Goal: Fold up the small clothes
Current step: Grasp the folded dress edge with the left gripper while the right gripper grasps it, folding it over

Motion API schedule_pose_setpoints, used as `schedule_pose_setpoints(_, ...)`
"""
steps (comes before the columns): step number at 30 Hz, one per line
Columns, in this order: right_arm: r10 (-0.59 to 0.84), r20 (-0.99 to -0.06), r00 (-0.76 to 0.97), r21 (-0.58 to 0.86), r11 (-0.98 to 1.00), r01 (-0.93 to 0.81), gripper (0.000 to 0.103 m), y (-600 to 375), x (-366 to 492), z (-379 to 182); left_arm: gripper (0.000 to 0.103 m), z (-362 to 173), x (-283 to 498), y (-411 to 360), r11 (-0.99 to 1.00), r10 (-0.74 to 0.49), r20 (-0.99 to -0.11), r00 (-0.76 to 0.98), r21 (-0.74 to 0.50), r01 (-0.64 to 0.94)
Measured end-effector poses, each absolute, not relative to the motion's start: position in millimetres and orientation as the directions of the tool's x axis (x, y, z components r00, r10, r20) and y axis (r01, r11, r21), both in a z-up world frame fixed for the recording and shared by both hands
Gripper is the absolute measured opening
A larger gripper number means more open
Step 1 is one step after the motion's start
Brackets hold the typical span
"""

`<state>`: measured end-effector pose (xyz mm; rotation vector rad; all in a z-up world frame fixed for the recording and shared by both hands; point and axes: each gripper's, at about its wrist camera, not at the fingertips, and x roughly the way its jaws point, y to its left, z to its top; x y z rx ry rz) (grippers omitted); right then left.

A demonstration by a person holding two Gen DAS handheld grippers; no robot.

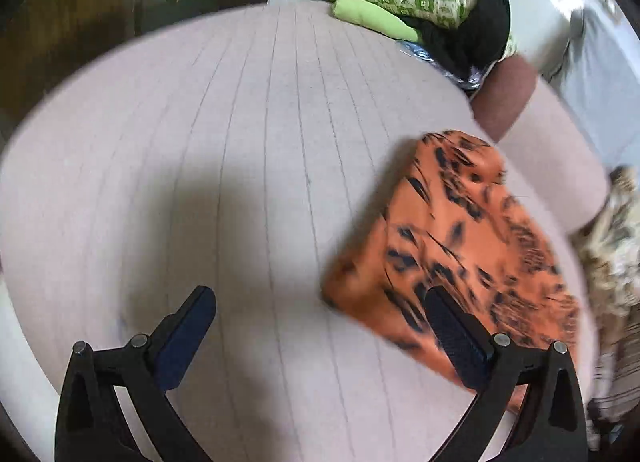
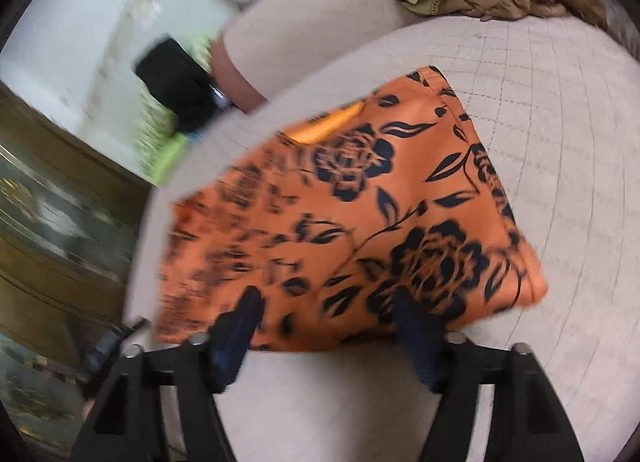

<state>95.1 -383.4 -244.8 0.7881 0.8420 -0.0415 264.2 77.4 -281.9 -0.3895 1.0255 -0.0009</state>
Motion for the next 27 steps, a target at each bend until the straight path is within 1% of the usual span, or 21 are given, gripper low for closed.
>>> schedule_pose_setpoints(2, 0.265, -0.654, 0.709, 0.62, 0.725, 0.301, 0.073, -379, 88, -241, 0.103, -292, 256, 70, 0.895, -0.306, -0.816, 0.491, -0.422, -0.143)
schedule_pose_setpoints(3, 0.27, -0.633, 0.726, 0.623, 0.735, 0.27, 0.072, -372, 90, -238, 0.103, -298, 256, 65, 0.883, -0.351, -0.811, 0.468, -0.452, -0.123)
schedule_pose_setpoints(4, 0.276, -0.615, 0.739, 0.616, 0.753, 0.231, 0.07, -365, 90, -234, 0.096, -299, 254, 61, 0.878, -0.373, -0.809, 0.454, -0.466, -0.11)
schedule_pose_setpoints(5, 0.276, -0.608, 0.745, 0.602, 0.771, 0.206, 0.055, -356, 95, -231, 0.087, -302, 252, 58, 0.87, -0.396, -0.803, 0.445, -0.484, -0.099)
schedule_pose_setpoints(6, 0.274, -0.609, 0.744, 0.574, 0.8, 0.175, 0.026, -348, 97, -227, 0.064, -307, 256, 54, 0.862, -0.413, -0.797, 0.441, -0.498, -0.093)
schedule_pose_setpoints(7, 0.26, -0.623, 0.738, 0.538, 0.827, 0.162, 0.021, -335, 107, -226, 0.043, -309, 259, 50, 0.856, -0.429, -0.789, 0.44, -0.511, -0.083)
schedule_pose_setpoints(8, 0.244, -0.635, 0.733, 0.506, 0.848, 0.156, 0.02, -327, 111, -226, 0.039, -311, 261, 47, 0.849, -0.444, -0.786, 0.43, -0.522, -0.078)
schedule_pose_setpoints(11, 0.268, -0.647, 0.714, 0.507, 0.851, 0.14, 0.019, -312, 130, -234, 0.037, -319, 273, 41, 0.824, -0.455, -0.77, 0.447, -0.554, -0.117)
schedule_pose_setpoints(12, 0.276, -0.649, 0.709, 0.511, 0.849, 0.138, 0.019, -308, 138, -236, 0.041, -319, 276, 40, 0.821, -0.45, -0.765, 0.46, -0.557, -0.123)
schedule_pose_setpoints(13, 0.278, -0.653, 0.704, 0.509, 0.85, 0.137, 0.019, -306, 145, -239, 0.051, -317, 278, 40, 0.821, -0.448, -0.761, 0.469, -0.558, -0.122)
schedule_pose_setpoints(14, 0.282, -0.658, 0.699, 0.509, 0.85, 0.136, 0.019, -303, 152, -243, 0.057, -318, 281, 39, 0.811, -0.464, -0.75, 0.47, -0.573, -0.114)
schedule_pose_setpoints(15, 0.289, -0.664, 0.69, 0.512, 0.848, 0.138, 0.019, -300, 159, -247, 0.068, -319, 284, 38, 0.796, -0.484, -0.735, 0.474, -0.595, -0.11)
schedule_pose_setpoints(16, 0.295, -0.669, 0.682, 0.517, 0.844, 0.141, 0.019, -298, 164, -250, 0.073, -318, 286, 38, 0.783, -0.493, -0.722, 0.485, -0.611, -0.114)
schedule_pose_setpoints(18, 0.31, -0.671, 0.673, 0.526, 0.839, 0.138, 0.019, -293, 173, -256, 0.074, -317, 289, 32, 0.793, -0.482, -0.721, 0.497, -0.6, -0.102)
schedule_pose_setpoints(20, 0.324, -0.67, 0.668, 0.529, 0.839, 0.123, 0.019, -287, 182, -259, 0.073, -316, 293, 25, 0.814, -0.467, -0.724, 0.507, -0.576, -0.073)
schedule_pose_setpoints(21, 0.328, -0.672, 0.664, 0.529, 0.84, 0.12, 0.019, -284, 186, -261, 0.063, -315, 293, 24, 0.816, -0.466, -0.72, 0.514, -0.574, -0.065)
schedule_pose_setpoints(22, 0.332, -0.681, 0.653, 0.523, 0.844, 0.117, 0.019, -280, 191, -266, 0.04, -314, 295, 23, 0.82, -0.463, -0.718, 0.519, -0.57, -0.058)
schedule_pose_setpoints(23, 0.329, -0.695, 0.639, 0.513, 0.849, 0.122, 0.019, -277, 196, -271, 0.031, -315, 296, 22, 0.832, -0.447, -0.729, 0.518, -0.552, -0.057)
schedule_pose_setpoints(24, 0.321, -0.724, 0.61, 0.496, 0.857, 0.137, 0.019, -274, 201, -280, 0.028, -316, 297, 21, 0.846, -0.429, -0.74, 0.518, -0.531, -0.057)
schedule_pose_setpoints(26, 0.306, -0.774, 0.555, 0.466, 0.868, 0.172, 0.018, -271, 208, -299, 0.028, -318, 298, 23, 0.842, -0.437, -0.737, 0.516, -0.537, -0.055)
schedule_pose_setpoints(27, 0.31, -0.767, 0.562, 0.475, 0.863, 0.173, 0.018, -272, 208, -300, 0.028, -318, 298, 23, 0.842, -0.436, -0.737, 0.517, -0.537, -0.056)
